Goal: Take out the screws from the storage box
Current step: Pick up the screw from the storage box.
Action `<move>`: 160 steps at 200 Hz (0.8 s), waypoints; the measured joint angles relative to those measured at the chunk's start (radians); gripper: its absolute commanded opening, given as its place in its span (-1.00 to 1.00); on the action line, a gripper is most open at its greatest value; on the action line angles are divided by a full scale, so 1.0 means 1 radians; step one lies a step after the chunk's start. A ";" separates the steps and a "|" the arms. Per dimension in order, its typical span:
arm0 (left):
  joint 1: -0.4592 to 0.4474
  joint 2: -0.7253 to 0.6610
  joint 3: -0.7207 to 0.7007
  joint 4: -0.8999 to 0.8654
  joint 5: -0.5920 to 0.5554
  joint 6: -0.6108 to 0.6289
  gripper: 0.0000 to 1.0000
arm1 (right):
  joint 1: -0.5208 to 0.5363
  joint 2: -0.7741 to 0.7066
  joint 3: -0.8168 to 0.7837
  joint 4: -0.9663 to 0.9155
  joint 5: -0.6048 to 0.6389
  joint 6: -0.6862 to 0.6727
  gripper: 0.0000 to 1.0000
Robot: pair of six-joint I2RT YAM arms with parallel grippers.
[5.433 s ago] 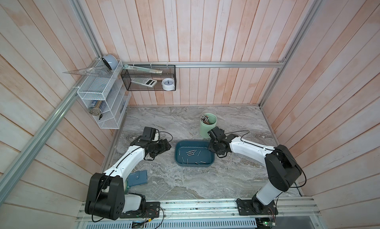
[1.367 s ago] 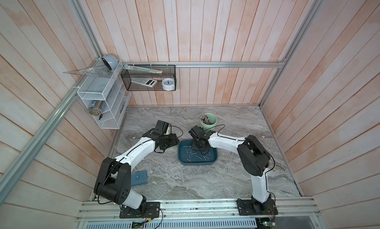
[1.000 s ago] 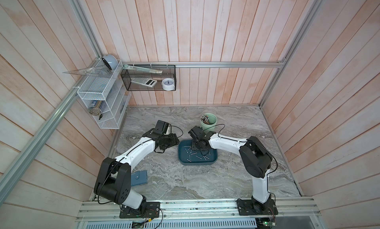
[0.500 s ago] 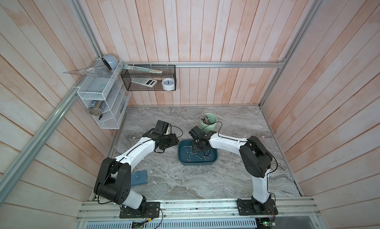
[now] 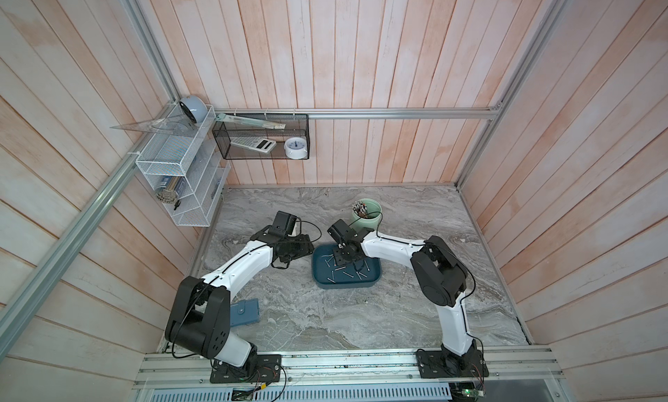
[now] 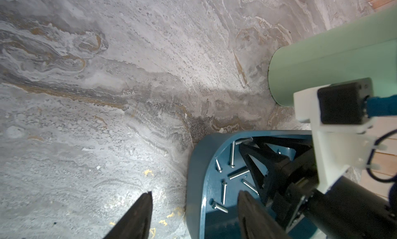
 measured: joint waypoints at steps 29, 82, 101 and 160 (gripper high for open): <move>0.000 0.000 0.000 0.000 -0.007 0.003 0.37 | -0.001 0.002 0.003 0.001 -0.011 -0.008 -0.18; 0.000 0.000 0.000 0.000 -0.010 0.005 0.37 | -0.003 -0.032 -0.070 0.103 -0.019 -0.008 -0.11; 0.000 0.000 0.000 0.000 -0.010 0.005 0.37 | -0.003 -0.036 -0.079 0.117 -0.018 -0.011 -0.11; 0.000 0.000 0.000 0.000 -0.026 0.010 0.37 | 0.006 -0.018 -0.055 0.113 0.002 -0.036 -0.23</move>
